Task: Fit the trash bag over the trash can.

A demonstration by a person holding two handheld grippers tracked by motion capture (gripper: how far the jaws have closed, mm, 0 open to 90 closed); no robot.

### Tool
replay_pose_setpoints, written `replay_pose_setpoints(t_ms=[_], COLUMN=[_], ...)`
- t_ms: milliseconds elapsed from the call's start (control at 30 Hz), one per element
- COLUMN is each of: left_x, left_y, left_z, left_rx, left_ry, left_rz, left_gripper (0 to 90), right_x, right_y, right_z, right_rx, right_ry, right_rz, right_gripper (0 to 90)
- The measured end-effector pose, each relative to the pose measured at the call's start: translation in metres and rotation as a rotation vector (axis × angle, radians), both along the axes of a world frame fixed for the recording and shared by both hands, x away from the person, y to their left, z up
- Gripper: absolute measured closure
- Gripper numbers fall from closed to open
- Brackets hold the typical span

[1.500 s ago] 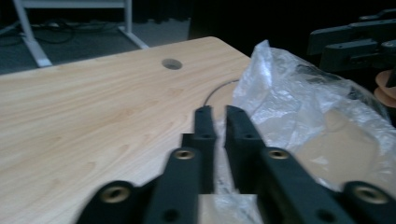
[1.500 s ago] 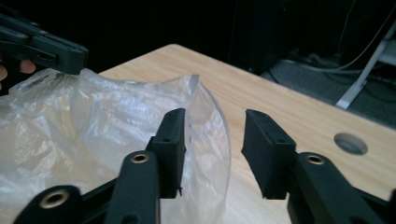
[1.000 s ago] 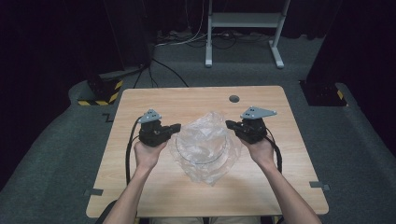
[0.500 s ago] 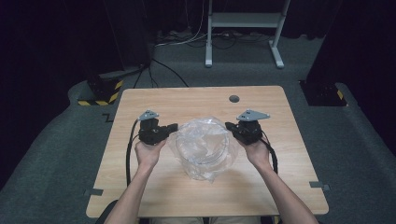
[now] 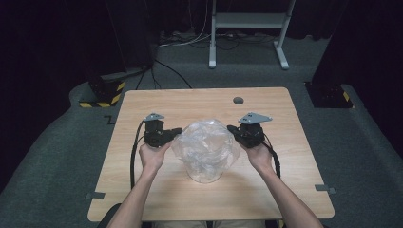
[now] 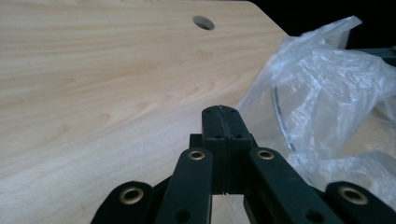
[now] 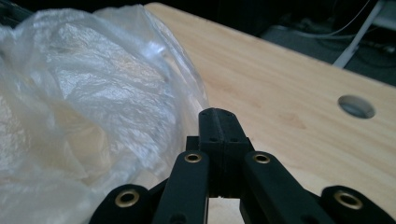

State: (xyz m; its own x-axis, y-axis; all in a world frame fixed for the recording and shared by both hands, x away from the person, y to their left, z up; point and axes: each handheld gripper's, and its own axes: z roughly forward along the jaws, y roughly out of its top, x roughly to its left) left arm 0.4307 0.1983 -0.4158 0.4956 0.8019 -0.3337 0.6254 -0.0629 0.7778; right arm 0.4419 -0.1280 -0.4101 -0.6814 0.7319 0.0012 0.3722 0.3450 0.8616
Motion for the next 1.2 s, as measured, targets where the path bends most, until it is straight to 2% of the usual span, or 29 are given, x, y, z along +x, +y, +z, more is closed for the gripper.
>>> replay_pose_setpoints(t_ms=[100,200,267,367,400,467,500,567,633,667,700,733,833,867,933,1000,1100,1200], left_x=[0.001,0.003,0.003,0.004,0.002,-0.001,-0.002,-0.002,-0.002,-0.003,-0.005,-0.008,-0.009,-0.008,-0.005,-0.003,0.0,0.002], left_y=[-0.001,-0.002,-0.002,0.001,0.002,0.005,0.006,0.006,0.005,0.005,0.005,0.007,0.008,0.008,0.007,0.004,-0.001,-0.007], left_z=[-0.002,-0.003,-0.003,-0.002,0.0,0.007,0.008,0.006,0.004,0.005,0.006,0.008,0.009,0.007,0.002,-0.001,-0.005,-0.007], left_rx=[-0.004,-0.014,-0.022,-0.029,-0.028,-0.022,-0.032,-0.038,-0.041,-0.036,-0.043,-0.057,-0.056,-0.052,-0.031,-0.015,-0.007,0.025], left_ry=[0.013,0.039,0.053,0.055,0.035,-0.015,-0.022,-0.03,-0.055,-0.073,-0.107,-0.14,-0.168,-0.168,-0.141,-0.109,-0.062,-0.025], left_rz=[-0.009,-0.029,-0.029,0.005,0.033,0.043,0.048,0.048,0.043,0.05,0.058,0.057,0.068,0.072,0.062,0.05,0.004,-0.031], left_gripper=[90.0,90.0,90.0,90.0,90.0,90.0,90.0,90.0,90.0,90.0,90.0,90.0,90.0,90.0,90.0,90.0,90.0,90.0], right_x=[-0.001,0.003,0.004,0.004,0.003,-0.002,-0.003,-0.004,-0.002,-0.001,-0.001,-0.001,-0.003,-0.004,-0.004,-0.001,0.005,0.004], right_y=[-0.003,-0.002,0.001,0.002,0.001,-0.005,-0.006,-0.006,-0.003,-0.002,-0.002,-0.004,-0.007,-0.007,-0.003,0.001,0.002,0.004], right_z=[0.002,-0.001,-0.004,-0.001,0.001,0.011,0.015,0.017,0.013,0.009,0.007,0.006,0.012,0.014,0.011,0.003,-0.01,-0.012], right_rx=[0.013,0.019,0.002,0.002,0.011,0.043,0.05,0.057,0.037,0.029,0.027,0.039,0.078,0.084,0.069,0.038,0.015,0.001], right_ry=[-0.027,0.025,0.051,0.05,0.033,-0.029,-0.05,-0.057,-0.048,-0.036,-0.038,-0.05,-0.096,-0.105,-0.102,-0.066,0.019,0.025], right_rz=[-0.019,-0.016,-0.009,-0.023,-0.029,-0.03,-0.029,-0.029,-0.032,-0.034,-0.039,-0.043,-0.04,-0.038,-0.032,-0.036,-0.031,-0.024], right_gripper=[90.0,90.0,90.0,90.0,90.0,90.0,90.0,90.0,90.0,90.0,90.0,90.0,90.0,90.0,90.0,89.9,90.0,90.0])
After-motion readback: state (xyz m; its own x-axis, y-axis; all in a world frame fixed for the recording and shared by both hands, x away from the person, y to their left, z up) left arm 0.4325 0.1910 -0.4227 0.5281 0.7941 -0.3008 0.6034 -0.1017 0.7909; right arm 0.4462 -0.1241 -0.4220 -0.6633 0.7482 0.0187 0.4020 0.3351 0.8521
